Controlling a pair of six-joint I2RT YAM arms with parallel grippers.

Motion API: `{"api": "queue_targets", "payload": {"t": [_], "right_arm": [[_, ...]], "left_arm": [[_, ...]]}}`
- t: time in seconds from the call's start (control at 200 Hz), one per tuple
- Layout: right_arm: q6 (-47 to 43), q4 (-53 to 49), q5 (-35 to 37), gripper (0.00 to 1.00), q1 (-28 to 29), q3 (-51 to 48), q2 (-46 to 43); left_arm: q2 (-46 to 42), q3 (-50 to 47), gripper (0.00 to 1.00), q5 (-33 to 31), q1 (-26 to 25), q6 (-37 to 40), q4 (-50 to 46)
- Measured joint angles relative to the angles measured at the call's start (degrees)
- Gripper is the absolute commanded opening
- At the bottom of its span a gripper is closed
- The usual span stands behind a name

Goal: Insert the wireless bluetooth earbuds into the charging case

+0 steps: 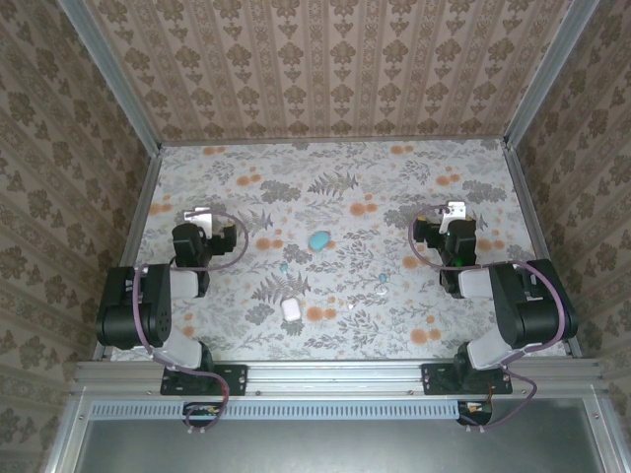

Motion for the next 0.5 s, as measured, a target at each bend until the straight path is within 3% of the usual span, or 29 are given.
{"api": "queue_targets", "payload": {"t": [0.255, 0.5], "right_arm": [[-0.2, -3.9, -0.8, 1.0, 0.0, 1.1, -1.0], [3.1, -25.9, -1.8, 1.0, 0.0, 12.5, -10.1]], "left_arm": [[-3.6, 2.1, 1.0, 0.7, 0.0, 0.4, -6.5], [-11.8, 13.8, 1.0, 3.7, -3.3, 1.5, -22.7]]}}
